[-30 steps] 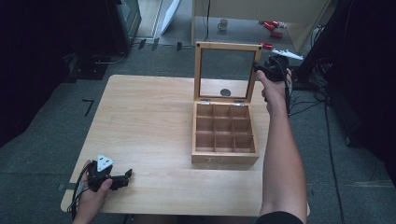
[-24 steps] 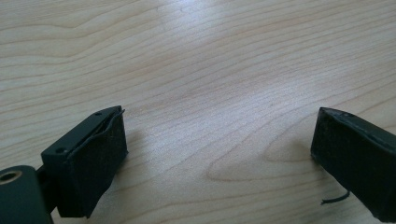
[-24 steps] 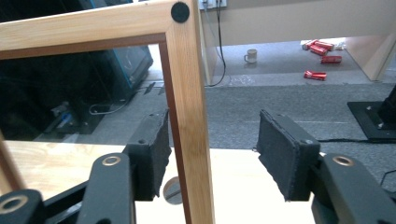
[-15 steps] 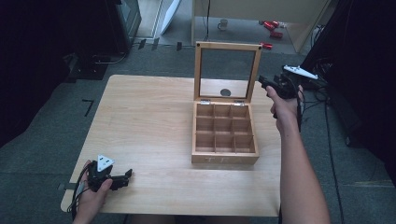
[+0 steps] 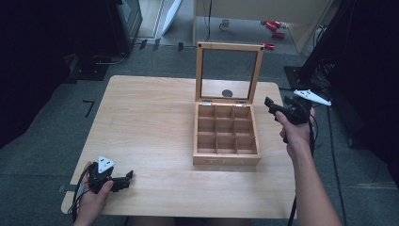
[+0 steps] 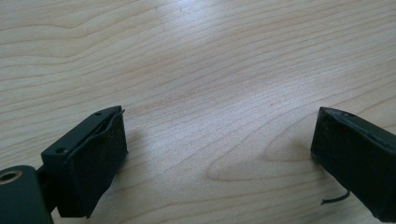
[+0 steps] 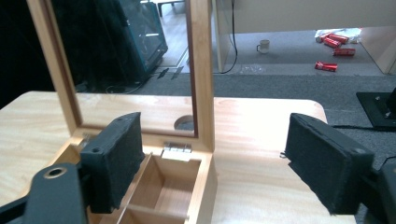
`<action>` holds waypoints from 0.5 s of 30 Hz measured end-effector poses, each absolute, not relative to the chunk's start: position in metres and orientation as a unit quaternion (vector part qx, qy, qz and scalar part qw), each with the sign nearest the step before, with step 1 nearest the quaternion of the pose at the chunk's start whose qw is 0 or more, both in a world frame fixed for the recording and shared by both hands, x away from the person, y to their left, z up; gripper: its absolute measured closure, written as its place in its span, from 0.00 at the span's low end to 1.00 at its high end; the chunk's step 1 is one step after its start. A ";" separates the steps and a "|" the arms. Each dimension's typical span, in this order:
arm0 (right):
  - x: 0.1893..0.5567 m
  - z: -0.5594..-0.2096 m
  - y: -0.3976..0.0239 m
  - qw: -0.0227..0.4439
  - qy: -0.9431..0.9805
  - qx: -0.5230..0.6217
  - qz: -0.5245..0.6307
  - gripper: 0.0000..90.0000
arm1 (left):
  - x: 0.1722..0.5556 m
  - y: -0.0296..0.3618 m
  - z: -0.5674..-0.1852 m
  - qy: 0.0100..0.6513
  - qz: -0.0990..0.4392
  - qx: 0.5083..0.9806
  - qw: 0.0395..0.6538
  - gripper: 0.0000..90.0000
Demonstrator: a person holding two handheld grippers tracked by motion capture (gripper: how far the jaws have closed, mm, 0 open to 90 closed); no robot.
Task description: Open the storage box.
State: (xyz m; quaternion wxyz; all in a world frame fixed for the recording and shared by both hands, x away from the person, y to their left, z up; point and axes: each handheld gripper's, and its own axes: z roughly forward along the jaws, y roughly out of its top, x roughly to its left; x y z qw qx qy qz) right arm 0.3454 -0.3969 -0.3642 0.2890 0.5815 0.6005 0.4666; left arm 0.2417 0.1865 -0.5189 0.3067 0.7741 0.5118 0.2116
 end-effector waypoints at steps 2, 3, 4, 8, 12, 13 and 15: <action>0.337 -0.366 -0.397 0.291 0.604 0.578 0.466 0.19 | 0.242 0.187 -0.519 0.512 0.212 0.774 0.307 0.04; 0.333 -0.367 -0.397 0.291 0.605 0.576 0.466 0.18 | 0.242 0.186 -0.519 0.512 0.212 0.774 0.307 0.04; 0.330 -0.368 -0.397 0.292 0.606 0.576 0.466 0.18 | 0.242 0.186 -0.519 0.512 0.212 0.774 0.307 0.04; 0.316 -0.376 -0.398 0.297 0.604 0.578 0.461 0.15 | 0.242 0.186 -0.519 0.512 0.212 0.774 0.307 0.04; 0.304 -0.384 -0.397 0.310 0.603 0.583 0.446 0.15 | 0.242 0.186 -0.519 0.512 0.212 0.774 0.307 0.04; 0.301 -0.387 -0.397 0.309 0.604 0.583 0.447 0.15 | 0.242 0.187 -0.519 0.512 0.212 0.774 0.306 0.04; 0.296 -0.391 -0.397 0.308 0.606 0.582 0.446 0.15 | 0.242 0.186 -0.519 0.511 0.212 0.774 0.307 0.04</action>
